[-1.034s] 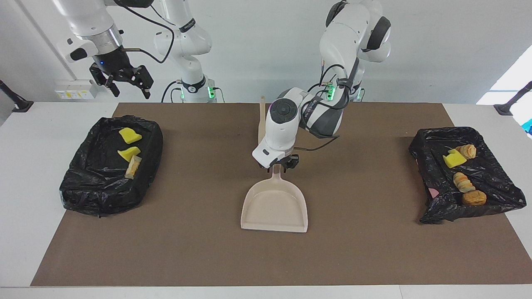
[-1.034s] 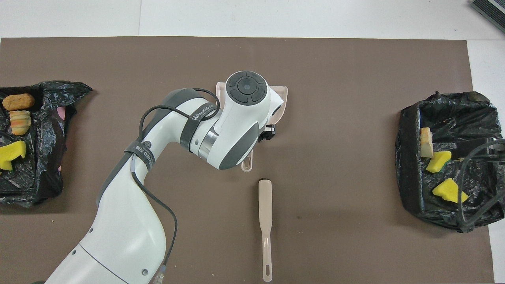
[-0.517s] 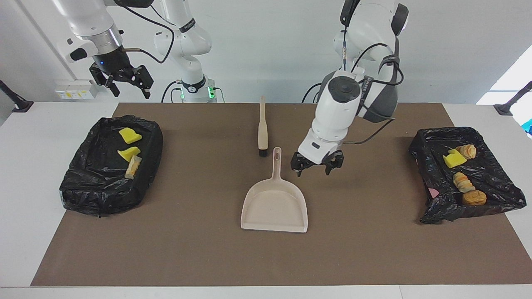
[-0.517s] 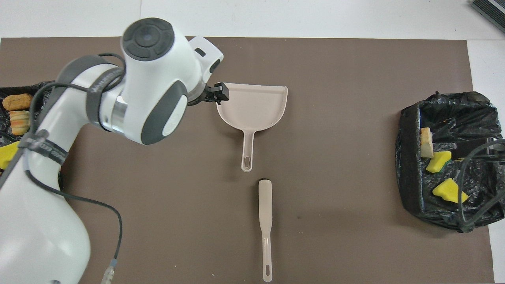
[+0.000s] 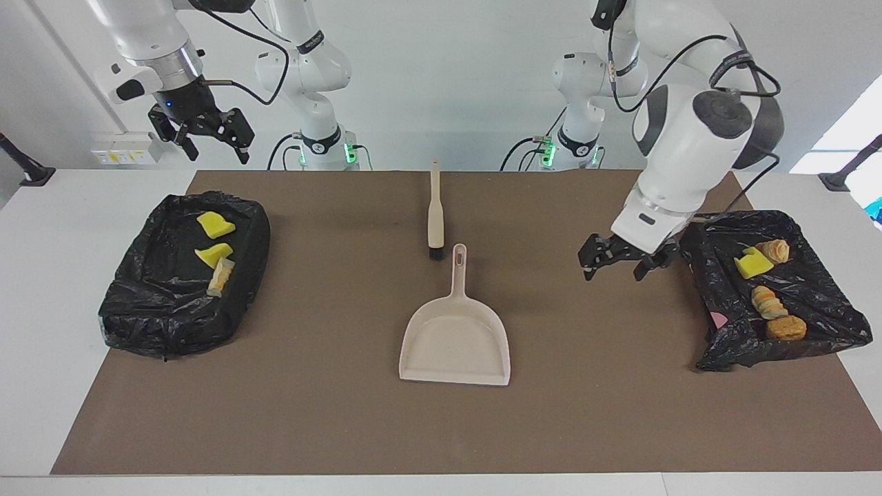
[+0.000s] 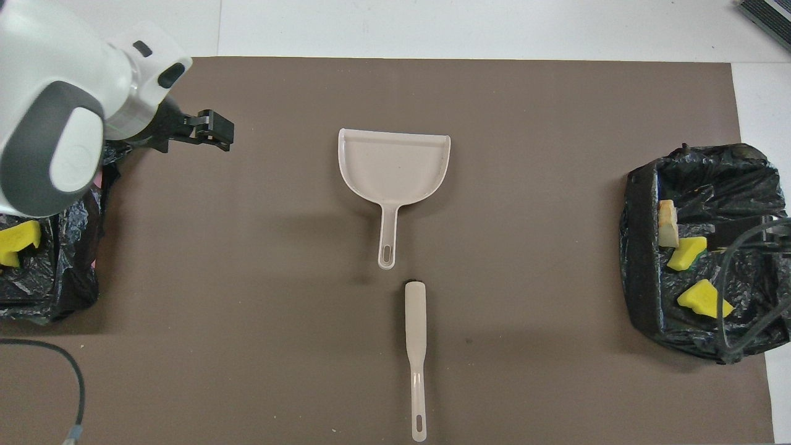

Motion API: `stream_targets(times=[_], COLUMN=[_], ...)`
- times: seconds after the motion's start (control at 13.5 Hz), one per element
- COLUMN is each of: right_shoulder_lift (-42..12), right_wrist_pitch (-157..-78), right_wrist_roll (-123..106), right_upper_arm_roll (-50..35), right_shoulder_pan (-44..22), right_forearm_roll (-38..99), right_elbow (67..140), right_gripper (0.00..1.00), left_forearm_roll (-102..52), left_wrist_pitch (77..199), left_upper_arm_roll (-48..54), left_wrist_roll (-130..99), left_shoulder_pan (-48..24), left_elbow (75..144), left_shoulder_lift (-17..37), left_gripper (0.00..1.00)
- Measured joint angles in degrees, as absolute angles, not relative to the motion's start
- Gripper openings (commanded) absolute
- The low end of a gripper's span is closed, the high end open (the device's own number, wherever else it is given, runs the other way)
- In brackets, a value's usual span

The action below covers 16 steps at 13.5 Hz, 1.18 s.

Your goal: Sweep and dump trash in bin

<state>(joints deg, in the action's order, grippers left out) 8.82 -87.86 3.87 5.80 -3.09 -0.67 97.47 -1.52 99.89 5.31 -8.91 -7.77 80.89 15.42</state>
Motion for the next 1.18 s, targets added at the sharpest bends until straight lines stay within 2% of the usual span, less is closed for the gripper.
stream_targets(times=[0.52, 0.89, 1.18], right_shoulder_lift=[8.82, 8.82, 8.82], right_wrist_pitch=[-87.87, -87.86, -87.86], right_wrist_roll=[3.87, 3.87, 3.87], right_upper_arm_roll=[5.80, 5.80, 5.80], right_shoulder_pan=[-3.09, -3.09, -3.09], right_forearm_roll=[-0.67, -0.67, -0.67], right_elbow=[97.47, 97.47, 97.47], right_gripper=[1.00, 1.00, 1.00], left_forearm_roll=[-1.54, -1.52, -1.52], left_wrist_pitch=[93.52, 87.64, 87.58], left_upper_arm_roll=[5.14, 3.96, 3.70], left_wrist_roll=[-0.31, 2.42, 2.67], left_shoulder_pan=[-0.96, -0.61, -0.39], left_elbow=[91.05, 92.71, 93.55], left_shoulder_lift=[2.86, -2.54, -3.42], left_gripper=[1.00, 1.00, 1.00])
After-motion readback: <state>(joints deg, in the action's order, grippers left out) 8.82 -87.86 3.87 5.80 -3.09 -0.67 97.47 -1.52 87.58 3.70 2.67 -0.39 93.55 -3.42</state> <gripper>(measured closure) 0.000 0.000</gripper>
